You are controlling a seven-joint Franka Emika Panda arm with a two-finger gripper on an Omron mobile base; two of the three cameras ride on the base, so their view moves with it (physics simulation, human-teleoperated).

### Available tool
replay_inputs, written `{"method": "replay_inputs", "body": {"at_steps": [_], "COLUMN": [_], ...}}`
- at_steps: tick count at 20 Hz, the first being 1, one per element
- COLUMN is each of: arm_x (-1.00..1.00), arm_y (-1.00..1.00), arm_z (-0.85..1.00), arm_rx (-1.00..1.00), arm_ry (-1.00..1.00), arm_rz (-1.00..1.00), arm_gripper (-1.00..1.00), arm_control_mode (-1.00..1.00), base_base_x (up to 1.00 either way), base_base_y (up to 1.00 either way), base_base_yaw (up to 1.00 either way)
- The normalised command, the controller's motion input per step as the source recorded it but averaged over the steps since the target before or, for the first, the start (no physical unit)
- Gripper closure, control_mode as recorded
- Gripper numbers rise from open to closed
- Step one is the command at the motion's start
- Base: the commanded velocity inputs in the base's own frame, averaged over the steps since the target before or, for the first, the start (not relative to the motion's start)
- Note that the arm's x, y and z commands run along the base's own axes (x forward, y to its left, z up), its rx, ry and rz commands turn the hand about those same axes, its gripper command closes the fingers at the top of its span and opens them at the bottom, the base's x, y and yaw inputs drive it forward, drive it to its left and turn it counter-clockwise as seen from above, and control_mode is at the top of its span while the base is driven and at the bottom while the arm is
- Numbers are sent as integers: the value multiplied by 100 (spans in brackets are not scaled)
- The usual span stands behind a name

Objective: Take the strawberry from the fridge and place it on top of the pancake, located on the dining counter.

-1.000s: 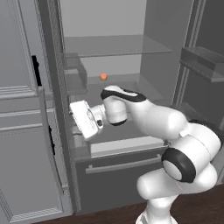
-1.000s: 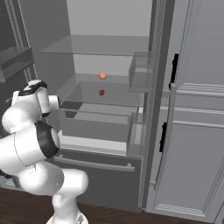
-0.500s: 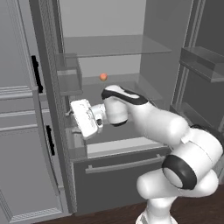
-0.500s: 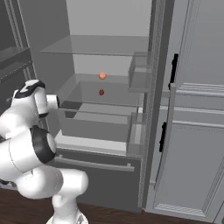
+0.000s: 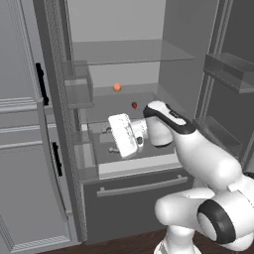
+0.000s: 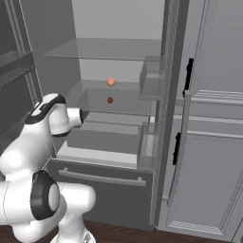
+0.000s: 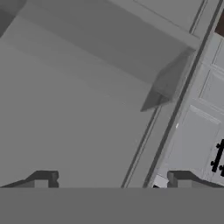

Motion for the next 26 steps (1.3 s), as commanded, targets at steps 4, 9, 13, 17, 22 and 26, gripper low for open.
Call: {"method": "replay_inputs", "body": {"at_steps": [4,9,13,17,22,26], "arm_x": [21,37,34,8,-20,-66], "arm_y": [-94,-90,-90,-100,-58,0], "arm_z": [-1,-12,-19,-59,-45,-1], "arm_rx": [-53,-65,-66,-45,-21,-18], "arm_ry": [-9,-16,-20,-29,-33,-28], "arm_rz": [0,11,31,45,72,72], "arm_gripper": [-100,-100,-100,-100,-100,-100], "arm_control_mode": [-100,-100,-100,-100,-100,-100], "base_base_x": [0,0,0,0,0,0], "base_base_y": [0,0,0,0,0,0], "base_base_yaw": [0,0,0,0,0,0]}}
